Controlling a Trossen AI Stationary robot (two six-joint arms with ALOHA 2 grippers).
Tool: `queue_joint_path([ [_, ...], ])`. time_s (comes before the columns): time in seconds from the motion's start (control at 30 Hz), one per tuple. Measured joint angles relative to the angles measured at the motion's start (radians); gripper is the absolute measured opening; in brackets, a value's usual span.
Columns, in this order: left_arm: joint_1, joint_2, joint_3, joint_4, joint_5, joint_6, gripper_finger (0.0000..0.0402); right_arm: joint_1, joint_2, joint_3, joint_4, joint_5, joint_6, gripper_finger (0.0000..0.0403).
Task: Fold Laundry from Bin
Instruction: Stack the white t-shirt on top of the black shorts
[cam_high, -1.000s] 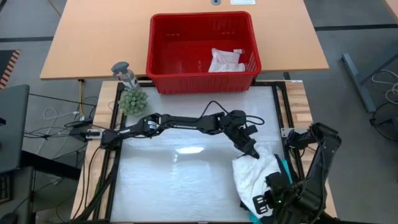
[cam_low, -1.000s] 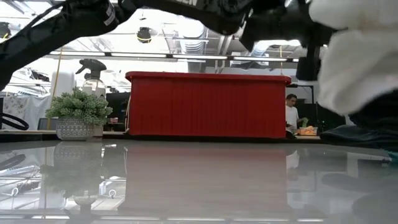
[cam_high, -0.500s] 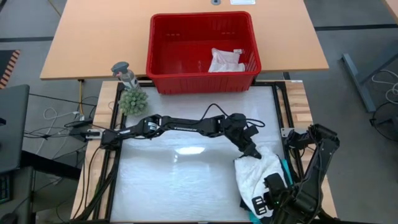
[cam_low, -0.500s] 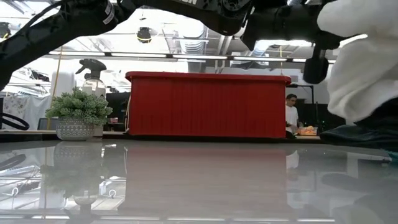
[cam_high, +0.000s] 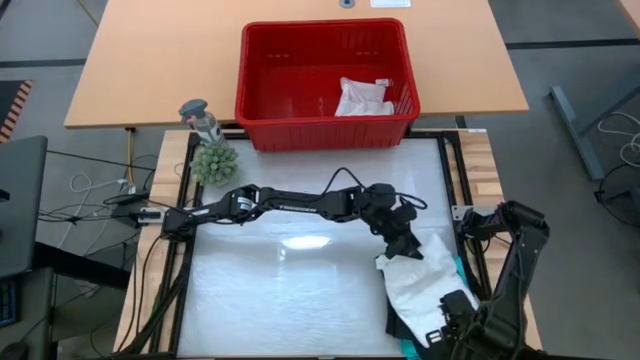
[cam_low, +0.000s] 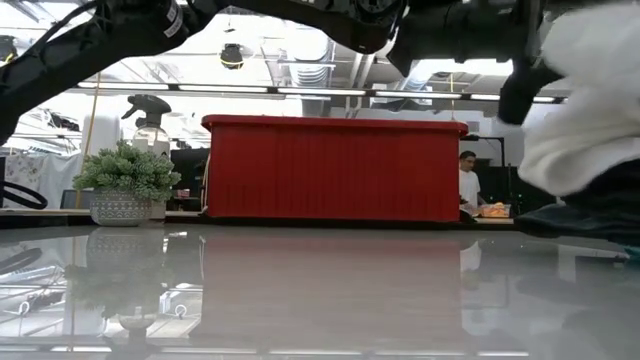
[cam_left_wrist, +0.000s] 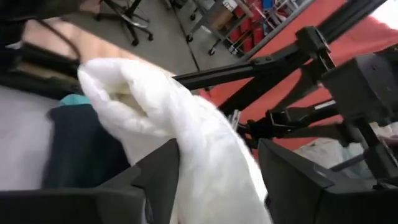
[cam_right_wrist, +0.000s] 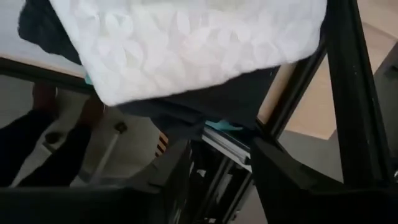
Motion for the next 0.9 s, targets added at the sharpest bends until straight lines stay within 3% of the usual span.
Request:
queue_joint_path([
  [0.2, 0.046, 0.000, 0.004, -0.147, -0.041, 0.118, 0.0209, 0.008, 0.000, 0.000, 0.000, 0.080, -0.020, 0.0164],
  [0.53, 0.086, -0.001, 0.004, -0.344, -0.081, 0.247, 0.0210, -0.070, -0.001, -0.062, 0.001, 0.436, -0.063, 0.0126],
  [0.7, 0.133, -0.005, 0.004, -0.479, -0.079, 0.296, 0.0208, -0.147, -0.001, -0.172, -0.002, 0.463, -0.089, 0.0096],
  [0.9, 0.219, -0.065, 0.005, -0.599, -0.102, 0.309, 0.0204, -0.211, -0.005, -0.198, -0.002, 0.472, -0.243, 0.0047],
])
